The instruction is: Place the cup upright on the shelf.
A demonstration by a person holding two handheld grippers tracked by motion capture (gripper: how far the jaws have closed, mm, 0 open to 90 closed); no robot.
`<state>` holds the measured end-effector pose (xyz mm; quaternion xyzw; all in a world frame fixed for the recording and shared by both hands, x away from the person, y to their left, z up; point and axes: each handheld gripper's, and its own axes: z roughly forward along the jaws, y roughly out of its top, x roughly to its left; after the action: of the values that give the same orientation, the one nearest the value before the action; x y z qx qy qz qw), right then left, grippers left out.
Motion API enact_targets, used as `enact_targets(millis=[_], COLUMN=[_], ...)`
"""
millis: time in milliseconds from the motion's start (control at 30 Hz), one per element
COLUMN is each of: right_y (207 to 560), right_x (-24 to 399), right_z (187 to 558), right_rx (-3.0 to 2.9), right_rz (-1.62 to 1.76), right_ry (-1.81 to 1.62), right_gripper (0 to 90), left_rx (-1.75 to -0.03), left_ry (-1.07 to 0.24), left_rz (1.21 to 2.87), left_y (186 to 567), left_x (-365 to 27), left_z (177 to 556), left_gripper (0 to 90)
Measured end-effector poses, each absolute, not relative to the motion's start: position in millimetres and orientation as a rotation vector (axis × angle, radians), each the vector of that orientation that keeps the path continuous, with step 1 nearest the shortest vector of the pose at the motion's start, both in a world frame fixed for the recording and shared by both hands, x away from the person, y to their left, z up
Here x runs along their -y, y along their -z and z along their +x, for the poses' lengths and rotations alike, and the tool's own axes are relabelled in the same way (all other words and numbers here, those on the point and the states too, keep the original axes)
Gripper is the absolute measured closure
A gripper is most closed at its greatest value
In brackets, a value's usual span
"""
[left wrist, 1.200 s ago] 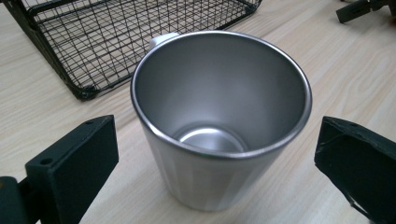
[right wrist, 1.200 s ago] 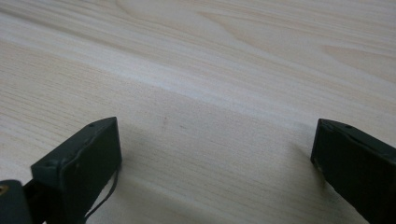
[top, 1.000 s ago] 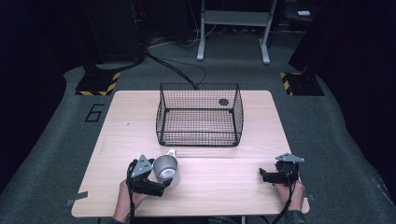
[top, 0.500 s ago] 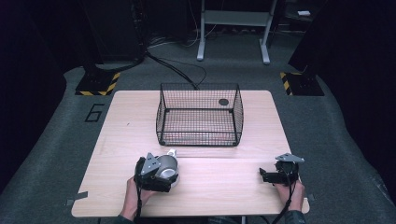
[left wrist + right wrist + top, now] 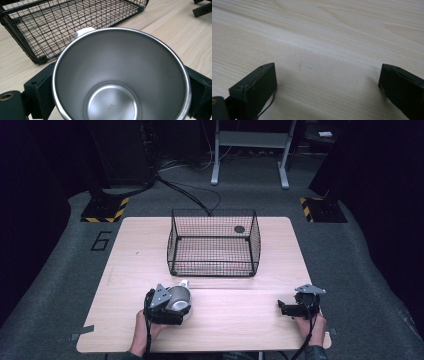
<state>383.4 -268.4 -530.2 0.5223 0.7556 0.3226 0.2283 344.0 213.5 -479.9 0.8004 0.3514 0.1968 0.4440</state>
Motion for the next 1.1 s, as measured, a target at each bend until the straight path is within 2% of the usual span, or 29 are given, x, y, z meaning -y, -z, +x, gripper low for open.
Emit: enact_targets(millis=[600, 1100], right_y=[530, 530], right_x=[268, 268], right_z=[384, 384], right_rx=[-2.072, -2.08], right_rz=[1.447, 1.442], right_ry=[-0.894, -0.885], right_gripper=[1.4, 1.4], left_rx=[-0.835, -0.819], left_ry=[-0.514, -0.487], left_rz=[1.973, 1.967], left_y=[459, 444], left_x=[-218, -219], left_z=[346, 353], left_gripper=[6.6, 6.7])
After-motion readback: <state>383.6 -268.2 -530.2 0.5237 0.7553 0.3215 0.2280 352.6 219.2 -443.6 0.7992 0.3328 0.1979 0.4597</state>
